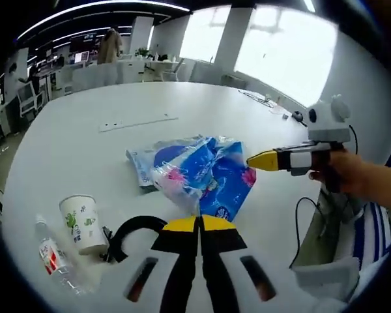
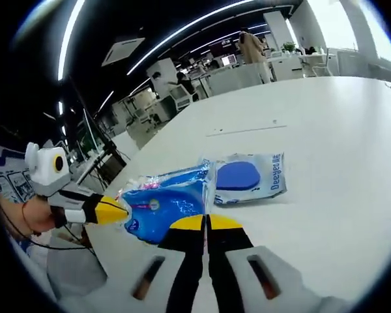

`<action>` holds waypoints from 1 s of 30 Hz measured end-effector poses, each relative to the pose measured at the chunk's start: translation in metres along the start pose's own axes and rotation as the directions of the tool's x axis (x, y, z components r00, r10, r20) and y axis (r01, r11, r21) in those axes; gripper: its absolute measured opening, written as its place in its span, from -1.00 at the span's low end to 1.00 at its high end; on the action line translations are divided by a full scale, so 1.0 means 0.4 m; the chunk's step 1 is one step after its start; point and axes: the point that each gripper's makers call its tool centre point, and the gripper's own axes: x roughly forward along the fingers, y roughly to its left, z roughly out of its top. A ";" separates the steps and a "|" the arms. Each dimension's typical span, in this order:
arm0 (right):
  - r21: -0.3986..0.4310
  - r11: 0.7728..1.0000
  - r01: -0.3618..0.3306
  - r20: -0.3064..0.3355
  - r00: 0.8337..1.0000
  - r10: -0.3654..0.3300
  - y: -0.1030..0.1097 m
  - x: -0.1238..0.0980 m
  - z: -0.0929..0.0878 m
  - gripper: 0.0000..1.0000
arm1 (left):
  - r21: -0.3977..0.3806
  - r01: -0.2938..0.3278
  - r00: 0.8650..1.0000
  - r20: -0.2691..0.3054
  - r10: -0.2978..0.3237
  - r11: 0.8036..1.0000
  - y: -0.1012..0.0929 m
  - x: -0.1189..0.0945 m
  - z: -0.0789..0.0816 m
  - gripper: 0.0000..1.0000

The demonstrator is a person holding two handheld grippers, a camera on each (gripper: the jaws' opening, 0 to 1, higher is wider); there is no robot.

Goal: Arrange the tabletop items into an orderly group along one side of the table until the central work area is clear of visible clutter.

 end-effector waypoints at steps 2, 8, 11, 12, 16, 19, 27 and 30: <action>0.002 1.000 0.007 0.008 1.000 -0.007 -0.006 -0.008 0.006 -1.00 | 0.004 0.008 1.000 0.004 -0.008 1.000 -0.004 0.003 0.011 -1.00; 0.005 0.999 0.032 0.031 0.999 -0.032 -0.029 -0.034 0.023 -1.00 | 0.043 0.036 0.999 0.008 -0.036 0.998 -0.025 0.024 0.048 -1.00; 0.009 0.999 0.045 0.043 0.998 -0.046 -0.044 -0.047 0.031 -1.00 | 0.062 0.048 0.999 0.011 -0.049 0.997 -0.036 0.037 0.069 -1.00; 0.011 0.999 0.050 0.047 0.998 -0.050 -0.048 -0.051 0.034 -1.00 | 0.069 0.051 0.999 0.013 -0.052 0.996 -0.040 0.041 0.076 -1.00; 0.017 0.997 0.075 0.065 0.995 -0.076 -0.077 -0.072 0.048 -1.00 | 0.094 0.068 0.997 0.022 -0.071 0.993 -0.058 0.065 0.111 -1.00; 0.018 0.996 0.092 0.075 0.993 -0.093 -0.098 -0.088 0.056 -1.00 | 0.112 0.081 0.996 0.026 -0.084 0.990 -0.076 0.085 0.135 -1.00; 0.028 0.988 0.149 0.108 0.983 -0.152 -0.176 -0.140 0.086 -1.00 | 0.154 0.118 0.992 0.026 -0.123 0.981 -0.137 0.151 0.179 -1.00; 0.032 0.985 0.168 0.117 0.978 -0.171 -0.203 -0.159 0.094 -1.00 | 0.160 0.132 0.990 0.025 -0.138 0.978 -0.164 0.179 0.190 -1.00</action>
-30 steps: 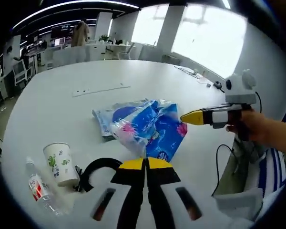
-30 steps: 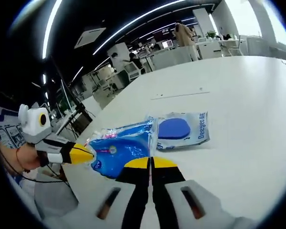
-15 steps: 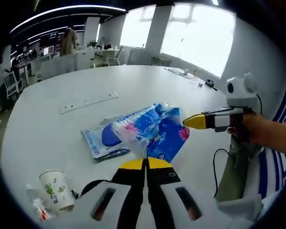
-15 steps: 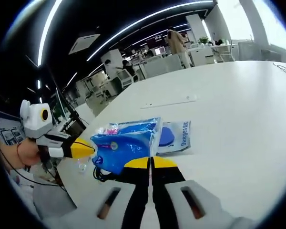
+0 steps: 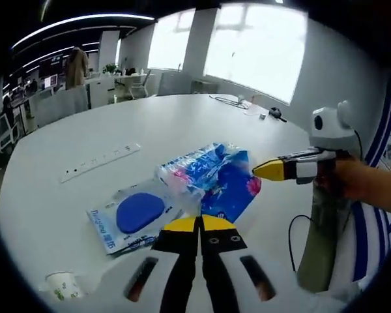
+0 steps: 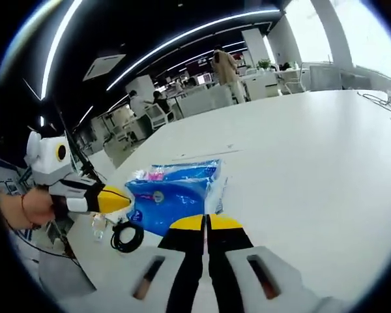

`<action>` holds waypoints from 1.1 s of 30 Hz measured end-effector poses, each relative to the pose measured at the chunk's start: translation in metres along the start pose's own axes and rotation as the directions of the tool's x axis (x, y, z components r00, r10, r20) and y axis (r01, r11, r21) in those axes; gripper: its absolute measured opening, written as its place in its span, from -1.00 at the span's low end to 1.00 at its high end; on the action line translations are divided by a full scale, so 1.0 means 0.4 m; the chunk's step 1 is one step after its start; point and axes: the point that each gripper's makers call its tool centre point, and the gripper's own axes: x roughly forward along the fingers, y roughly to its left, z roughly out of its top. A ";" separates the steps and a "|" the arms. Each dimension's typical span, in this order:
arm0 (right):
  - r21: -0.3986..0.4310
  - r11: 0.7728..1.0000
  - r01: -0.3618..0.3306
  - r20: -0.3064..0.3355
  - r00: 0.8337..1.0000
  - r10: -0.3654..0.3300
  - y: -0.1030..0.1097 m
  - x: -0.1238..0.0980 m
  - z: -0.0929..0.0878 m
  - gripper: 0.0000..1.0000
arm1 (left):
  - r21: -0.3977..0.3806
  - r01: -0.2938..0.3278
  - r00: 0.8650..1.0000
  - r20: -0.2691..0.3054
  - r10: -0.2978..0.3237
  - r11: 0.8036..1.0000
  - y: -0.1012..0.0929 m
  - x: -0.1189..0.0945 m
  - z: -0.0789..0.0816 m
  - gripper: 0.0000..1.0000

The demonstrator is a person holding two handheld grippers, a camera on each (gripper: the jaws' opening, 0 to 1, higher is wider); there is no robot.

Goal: Arrange the tabletop items into an orderly group along one side of the table until the central work area is clear of visible clutter.

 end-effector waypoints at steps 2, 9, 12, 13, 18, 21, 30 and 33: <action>0.002 1.000 0.011 0.005 1.000 -0.011 -0.016 -0.007 0.004 -1.00 | -0.003 0.007 1.000 0.000 -0.007 1.000 -0.009 0.016 0.005 -1.00; 0.005 0.998 0.055 0.016 0.998 -0.055 -0.083 -0.027 0.017 -1.00 | 0.009 0.036 0.999 -0.002 -0.036 0.999 -0.052 0.084 0.023 -1.00; 0.006 0.997 0.072 0.022 0.997 -0.072 -0.111 -0.034 0.023 -1.00 | 0.007 0.043 0.999 0.001 -0.043 0.999 -0.064 0.111 0.030 -1.00; 0.007 0.997 0.076 0.022 0.997 -0.076 -0.117 -0.034 0.023 -1.00 | 0.003 0.045 0.999 0.003 -0.045 0.999 -0.068 0.122 0.033 -1.00; 0.016 0.995 0.096 0.021 0.995 -0.097 -0.155 -0.033 0.017 -1.00 | -0.008 0.038 0.999 -0.005 -0.038 0.999 -0.075 0.165 0.024 -1.00; 0.019 0.994 0.105 0.013 0.994 -0.106 -0.177 -0.027 0.007 -1.00 | -0.025 0.028 1.000 -0.007 -0.028 0.999 -0.077 0.189 0.021 -1.00; 0.035 0.993 0.117 -0.003 0.993 -0.117 -0.237 -0.002 -0.015 -1.00 | -0.068 -0.021 1.000 -0.015 0.020 0.997 -0.067 0.257 -0.001 -1.00; 0.032 0.993 0.115 -0.010 0.993 -0.115 -0.252 0.013 -0.018 -1.00 | -0.100 -0.040 0.999 -0.016 0.039 0.994 -0.057 0.276 -0.006 -1.00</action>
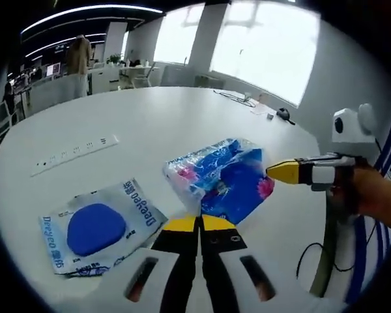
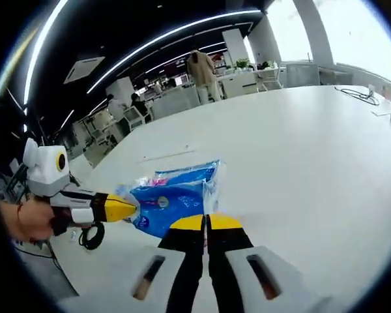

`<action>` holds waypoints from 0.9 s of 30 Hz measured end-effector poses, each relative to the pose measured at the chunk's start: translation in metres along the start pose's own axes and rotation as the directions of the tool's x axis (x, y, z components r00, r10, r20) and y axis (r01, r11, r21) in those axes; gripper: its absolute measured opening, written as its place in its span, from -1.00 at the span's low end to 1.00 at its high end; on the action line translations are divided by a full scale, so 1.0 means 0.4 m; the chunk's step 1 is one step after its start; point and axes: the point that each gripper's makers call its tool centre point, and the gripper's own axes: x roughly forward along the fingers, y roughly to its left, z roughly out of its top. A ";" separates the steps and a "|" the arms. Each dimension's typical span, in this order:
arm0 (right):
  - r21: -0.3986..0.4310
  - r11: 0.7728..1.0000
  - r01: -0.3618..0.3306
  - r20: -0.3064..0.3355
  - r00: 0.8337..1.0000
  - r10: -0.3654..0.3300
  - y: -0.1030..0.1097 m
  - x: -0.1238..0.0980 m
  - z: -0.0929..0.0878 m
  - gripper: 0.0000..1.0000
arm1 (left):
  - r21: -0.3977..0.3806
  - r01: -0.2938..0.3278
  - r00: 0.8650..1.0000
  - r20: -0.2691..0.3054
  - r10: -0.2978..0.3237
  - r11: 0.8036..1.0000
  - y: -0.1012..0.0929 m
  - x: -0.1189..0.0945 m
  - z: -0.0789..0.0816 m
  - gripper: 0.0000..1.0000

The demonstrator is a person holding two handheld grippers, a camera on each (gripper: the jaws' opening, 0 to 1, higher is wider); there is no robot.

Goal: Arrange the tabletop items into an orderly group along one side of the table until the central work area is clear of visible clutter.

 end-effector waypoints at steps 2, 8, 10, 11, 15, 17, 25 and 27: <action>0.000 1.000 -0.003 -0.001 1.000 0.003 -0.008 0.010 0.001 -1.00 | -0.002 -0.013 1.000 0.001 0.013 1.000 0.004 0.012 -0.001 -1.00; -0.005 1.000 -0.008 -0.006 1.000 0.008 -0.028 0.043 0.006 -1.00 | -0.039 -0.056 0.998 0.004 0.057 0.998 0.020 0.045 -0.013 -1.00; -0.004 1.000 -0.011 -0.009 1.000 0.011 -0.034 0.054 0.005 -1.00 | -0.055 -0.067 0.998 0.006 0.067 0.996 0.024 0.056 -0.014 -1.00; -0.005 1.000 -0.012 -0.011 1.000 0.012 -0.037 0.059 0.005 -1.00 | -0.061 -0.074 0.997 0.007 0.074 0.995 0.027 0.063 -0.012 -1.00; -0.003 1.000 -0.020 -0.017 1.000 0.020 -0.053 0.082 0.005 -1.00 | -0.080 -0.098 0.995 0.011 0.099 0.992 0.045 0.080 -0.008 -1.00; -0.003 1.000 -0.028 -0.019 0.999 0.028 -0.060 0.095 0.006 -1.00 | -0.089 -0.111 0.994 0.008 0.112 0.990 0.055 0.088 -0.010 -1.00; 0.009 0.999 -0.042 -0.029 0.999 0.042 -0.084 0.133 0.000 -1.00 | -0.105 -0.145 0.989 -0.004 0.146 0.984 0.072 0.119 -0.007 -1.00; 0.007 0.999 -0.043 -0.034 0.999 0.043 -0.090 0.143 -0.003 -1.00 | -0.112 -0.151 0.988 -0.004 0.152 0.982 0.075 0.123 -0.004 -1.00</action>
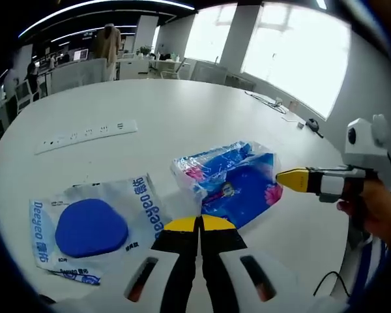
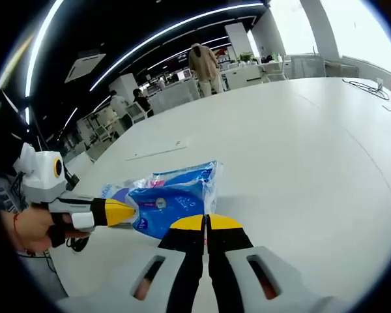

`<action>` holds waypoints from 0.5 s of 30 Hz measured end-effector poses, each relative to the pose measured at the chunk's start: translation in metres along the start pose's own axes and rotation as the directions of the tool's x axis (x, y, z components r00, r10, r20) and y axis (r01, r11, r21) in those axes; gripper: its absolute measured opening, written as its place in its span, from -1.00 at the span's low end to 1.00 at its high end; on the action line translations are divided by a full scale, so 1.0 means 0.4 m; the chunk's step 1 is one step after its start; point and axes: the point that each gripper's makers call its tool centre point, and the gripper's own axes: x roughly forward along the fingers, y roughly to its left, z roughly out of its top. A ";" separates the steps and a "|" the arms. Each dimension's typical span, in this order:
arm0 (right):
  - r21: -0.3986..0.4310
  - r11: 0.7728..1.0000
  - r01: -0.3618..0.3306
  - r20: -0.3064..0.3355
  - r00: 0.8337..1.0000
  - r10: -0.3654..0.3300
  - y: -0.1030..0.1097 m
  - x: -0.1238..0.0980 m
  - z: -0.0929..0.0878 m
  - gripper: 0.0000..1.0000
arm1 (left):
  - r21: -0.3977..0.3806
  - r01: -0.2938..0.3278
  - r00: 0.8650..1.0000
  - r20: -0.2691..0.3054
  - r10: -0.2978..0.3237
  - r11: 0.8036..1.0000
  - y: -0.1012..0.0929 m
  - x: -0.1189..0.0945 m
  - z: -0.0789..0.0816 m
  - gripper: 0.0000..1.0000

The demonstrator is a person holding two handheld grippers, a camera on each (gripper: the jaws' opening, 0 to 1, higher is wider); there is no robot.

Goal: Arrange the tabletop items into an orderly group along one side of the table until the central work area is clear of visible clutter.

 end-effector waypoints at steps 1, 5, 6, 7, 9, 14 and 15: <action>0.004 1.000 -0.001 -0.001 1.000 0.001 -0.004 0.004 -0.002 -1.00 | -0.001 -0.002 1.000 0.000 0.002 1.000 0.000 0.003 0.001 -1.00; 0.017 1.000 -0.006 -0.013 1.000 0.006 -0.014 0.025 -0.014 -1.00 | -0.012 -0.015 1.000 -0.009 0.015 1.000 0.009 0.013 0.001 -1.00; 0.017 1.000 -0.007 -0.015 1.000 0.007 -0.015 0.030 -0.015 -1.00 | -0.010 -0.016 1.000 -0.009 0.016 1.000 0.010 0.013 0.001 -1.00; 0.018 1.000 -0.009 -0.016 1.000 0.009 -0.016 0.033 -0.016 -1.00 | -0.004 -0.022 1.000 -0.011 0.022 1.000 0.013 0.015 0.001 -1.00; 0.019 1.000 -0.010 -0.020 1.000 0.010 -0.019 0.039 -0.019 -1.00 | -0.007 -0.023 1.000 -0.016 0.023 1.000 0.017 0.020 0.000 -1.00; 0.029 1.000 -0.012 -0.028 1.000 0.013 -0.026 0.052 -0.027 -1.00 | -0.010 -0.028 0.999 -0.028 0.028 1.000 0.019 0.027 -0.005 -1.00; 0.030 0.999 -0.012 -0.030 0.999 0.013 -0.027 0.053 -0.028 -1.00 | -0.010 -0.031 0.999 -0.031 0.031 0.999 0.020 0.028 -0.007 -1.00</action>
